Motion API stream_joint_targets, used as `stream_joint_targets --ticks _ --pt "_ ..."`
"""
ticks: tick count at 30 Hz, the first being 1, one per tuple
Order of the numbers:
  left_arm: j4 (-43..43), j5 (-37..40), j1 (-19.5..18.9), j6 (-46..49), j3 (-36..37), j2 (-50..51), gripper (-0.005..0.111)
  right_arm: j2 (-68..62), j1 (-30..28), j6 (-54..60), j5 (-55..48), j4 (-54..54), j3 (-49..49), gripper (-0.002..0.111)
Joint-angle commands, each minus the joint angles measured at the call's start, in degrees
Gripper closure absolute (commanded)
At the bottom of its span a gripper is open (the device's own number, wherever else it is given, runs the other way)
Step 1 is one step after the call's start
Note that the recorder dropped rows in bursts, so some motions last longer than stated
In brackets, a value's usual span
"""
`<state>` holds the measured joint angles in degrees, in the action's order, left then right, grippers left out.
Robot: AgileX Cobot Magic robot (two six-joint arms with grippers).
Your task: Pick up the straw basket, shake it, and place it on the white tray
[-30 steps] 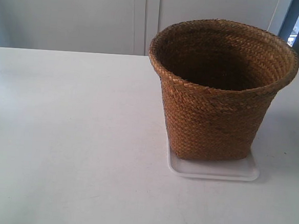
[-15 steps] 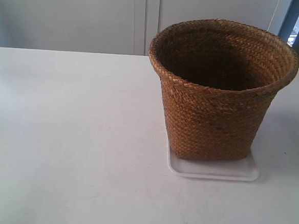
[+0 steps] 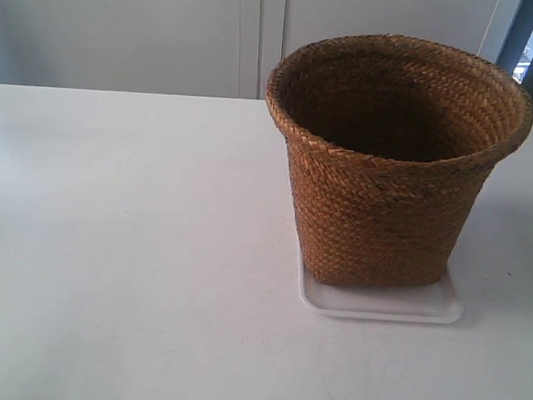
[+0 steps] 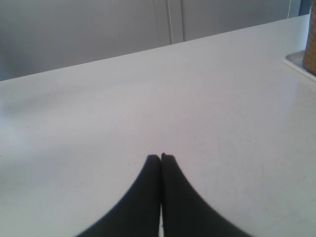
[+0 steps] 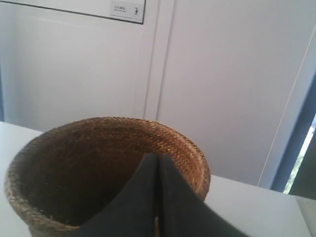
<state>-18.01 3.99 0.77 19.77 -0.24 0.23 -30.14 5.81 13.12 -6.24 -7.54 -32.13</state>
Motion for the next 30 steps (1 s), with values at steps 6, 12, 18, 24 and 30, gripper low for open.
stream_joint_targets --ticks 6,12,18,24,30 --pt "-0.4 0.2 -0.1 0.2 0.2 -0.2 0.106 13.5 -0.3 -1.0 11.2 6.0 20.4 0.108" --pt "-0.4 0.2 -0.1 0.2 0.2 -0.2 0.106 18.1 -0.3 -1.9 21.2 5.9 29.1 0.108" --pt "-0.4 0.2 -0.1 0.2 0.2 -0.2 0.106 22.8 -0.3 -1.9 20.4 5.9 32.1 0.108" --pt "-0.4 0.2 -0.1 0.2 0.2 -0.2 0.106 23.6 -0.3 -1.9 17.9 5.9 32.1 0.108" --pt "-0.4 0.2 -0.1 0.2 0.2 -0.2 0.106 23.6 -0.3 -1.9 18.0 5.9 32.1 0.108"
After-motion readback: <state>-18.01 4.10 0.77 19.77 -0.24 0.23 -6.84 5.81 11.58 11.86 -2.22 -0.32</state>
